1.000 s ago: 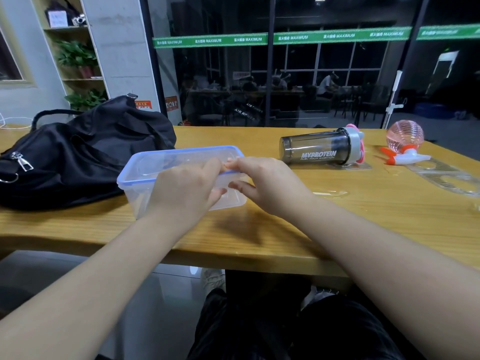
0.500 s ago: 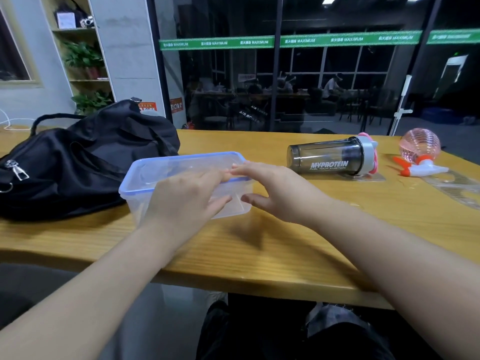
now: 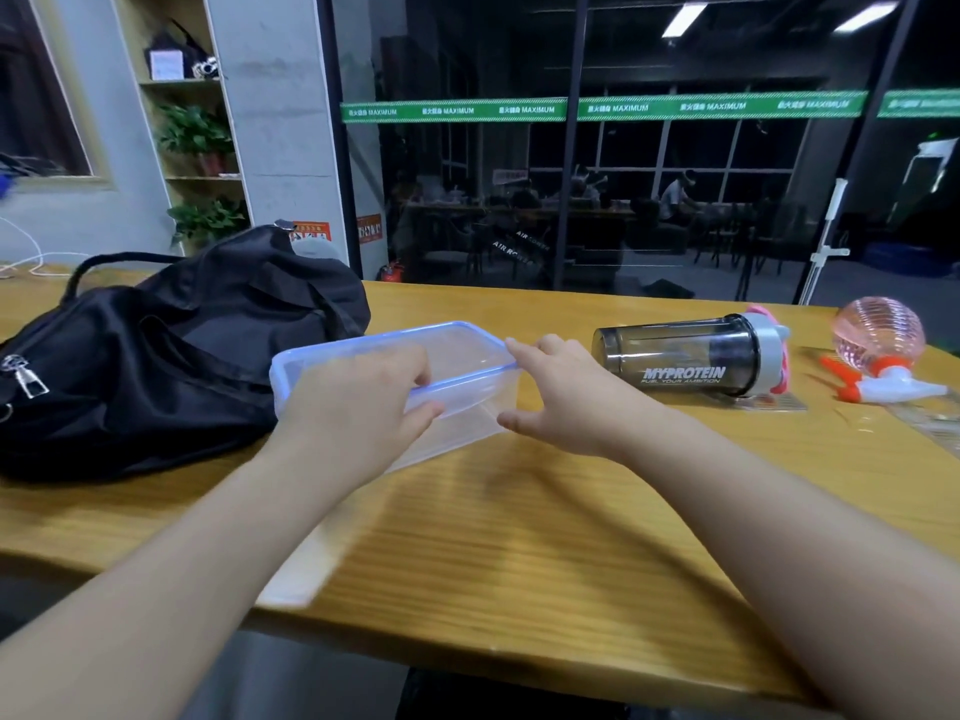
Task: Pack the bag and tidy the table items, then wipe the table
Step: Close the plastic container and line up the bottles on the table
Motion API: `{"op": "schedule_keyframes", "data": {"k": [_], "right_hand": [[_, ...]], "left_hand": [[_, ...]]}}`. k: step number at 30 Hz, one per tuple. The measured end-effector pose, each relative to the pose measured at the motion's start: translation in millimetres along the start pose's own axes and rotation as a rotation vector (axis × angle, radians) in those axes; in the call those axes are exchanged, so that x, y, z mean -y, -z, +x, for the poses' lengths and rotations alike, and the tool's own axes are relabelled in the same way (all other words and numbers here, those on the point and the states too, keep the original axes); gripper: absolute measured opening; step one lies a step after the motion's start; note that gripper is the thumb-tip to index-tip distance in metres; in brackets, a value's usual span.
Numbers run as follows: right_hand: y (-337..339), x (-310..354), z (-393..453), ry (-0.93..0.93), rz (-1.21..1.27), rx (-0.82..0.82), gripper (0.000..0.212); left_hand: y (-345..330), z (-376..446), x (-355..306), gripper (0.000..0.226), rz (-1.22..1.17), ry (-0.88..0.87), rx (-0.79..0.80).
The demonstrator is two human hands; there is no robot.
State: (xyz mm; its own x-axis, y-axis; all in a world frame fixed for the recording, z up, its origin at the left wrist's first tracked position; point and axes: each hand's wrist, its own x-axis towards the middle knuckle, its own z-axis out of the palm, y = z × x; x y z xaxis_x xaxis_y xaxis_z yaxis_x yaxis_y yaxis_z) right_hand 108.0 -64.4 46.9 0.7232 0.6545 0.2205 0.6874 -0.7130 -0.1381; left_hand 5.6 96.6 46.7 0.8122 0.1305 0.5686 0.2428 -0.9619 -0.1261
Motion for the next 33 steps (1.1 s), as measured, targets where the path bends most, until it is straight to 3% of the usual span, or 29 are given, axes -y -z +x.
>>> {"op": "schedule_keyframes", "data": {"k": [3,13,18,22,28,33], "right_hand": [[-2,-1,0,-0.014,0.081,-0.006,0.079],[-10,-16,4,-0.042,0.156,-0.062,0.057],[-10,-31,1,-0.069,0.161,-0.078,0.053],[-8,-39,-3,-0.091,0.218,-0.095,0.052],[-7,-44,-6,-0.103,0.240,-0.074,0.048],[-7,-46,-6,-0.102,0.264,-0.092,0.048]], "left_hand": [[-5,6,-8,0.031,0.064,0.015,0.008],[-33,47,-32,0.018,0.249,0.022,0.084],[-50,66,-47,0.047,0.320,0.020,0.214],[-60,83,-54,0.056,0.383,0.083,0.310],[-70,96,-59,0.055,0.531,0.168,0.361],[-74,93,-61,0.053,0.485,0.244,0.411]]}}
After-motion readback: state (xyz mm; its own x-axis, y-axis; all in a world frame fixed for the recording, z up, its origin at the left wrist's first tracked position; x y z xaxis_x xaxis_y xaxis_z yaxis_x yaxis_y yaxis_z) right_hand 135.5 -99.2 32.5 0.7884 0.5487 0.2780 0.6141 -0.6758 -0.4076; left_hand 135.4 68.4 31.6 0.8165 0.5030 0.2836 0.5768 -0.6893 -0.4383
